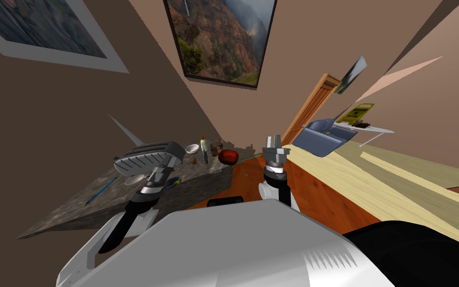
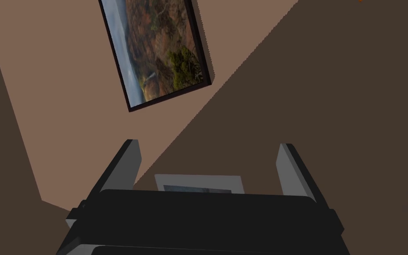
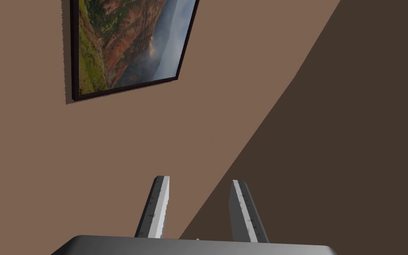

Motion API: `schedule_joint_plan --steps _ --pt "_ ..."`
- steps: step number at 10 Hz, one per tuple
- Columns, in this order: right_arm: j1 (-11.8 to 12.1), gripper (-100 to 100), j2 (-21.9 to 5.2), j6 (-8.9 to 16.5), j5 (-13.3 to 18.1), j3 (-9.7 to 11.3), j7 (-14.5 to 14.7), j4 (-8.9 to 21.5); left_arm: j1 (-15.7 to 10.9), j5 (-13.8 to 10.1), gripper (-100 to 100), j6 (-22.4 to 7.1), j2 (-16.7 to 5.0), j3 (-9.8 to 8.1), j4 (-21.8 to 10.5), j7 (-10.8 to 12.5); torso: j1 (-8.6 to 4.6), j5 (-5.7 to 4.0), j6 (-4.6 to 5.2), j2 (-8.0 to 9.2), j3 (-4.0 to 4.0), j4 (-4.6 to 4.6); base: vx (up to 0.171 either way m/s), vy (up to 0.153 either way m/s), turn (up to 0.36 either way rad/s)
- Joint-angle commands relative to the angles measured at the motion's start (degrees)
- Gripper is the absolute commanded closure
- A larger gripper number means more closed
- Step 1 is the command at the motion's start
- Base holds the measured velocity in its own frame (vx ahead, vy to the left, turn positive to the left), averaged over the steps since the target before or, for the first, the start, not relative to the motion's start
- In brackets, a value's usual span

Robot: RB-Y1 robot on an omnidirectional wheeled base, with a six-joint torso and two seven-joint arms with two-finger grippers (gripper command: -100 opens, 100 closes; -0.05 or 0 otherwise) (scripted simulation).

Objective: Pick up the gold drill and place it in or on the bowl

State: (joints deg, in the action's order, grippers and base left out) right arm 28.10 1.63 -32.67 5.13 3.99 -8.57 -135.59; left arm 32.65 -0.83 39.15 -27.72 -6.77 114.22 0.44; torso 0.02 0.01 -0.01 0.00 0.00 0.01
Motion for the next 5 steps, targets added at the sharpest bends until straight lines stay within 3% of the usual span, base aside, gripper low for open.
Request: schedule_joint_plan --steps 1,5 --pt "0.0 0 0.0 0.0 0.0 0.0 0.0 0.0 0.5 -0.7 -100 0.5 -1.9 -0.32 -1.2 0.7 0.00 0.00 0.00 0.00 0.00 0.00 -0.031 -0.021 -0.132" --pt "0.0 0 0.0 0.0 0.0 0.0 0.0 0.0 1.8 -2.2 -100 1.1 -6.3 -0.76 -4.2 2.4 -0.08 -0.02 0.01 0.11 0.06 0.03 -0.030 -0.024 -0.127"
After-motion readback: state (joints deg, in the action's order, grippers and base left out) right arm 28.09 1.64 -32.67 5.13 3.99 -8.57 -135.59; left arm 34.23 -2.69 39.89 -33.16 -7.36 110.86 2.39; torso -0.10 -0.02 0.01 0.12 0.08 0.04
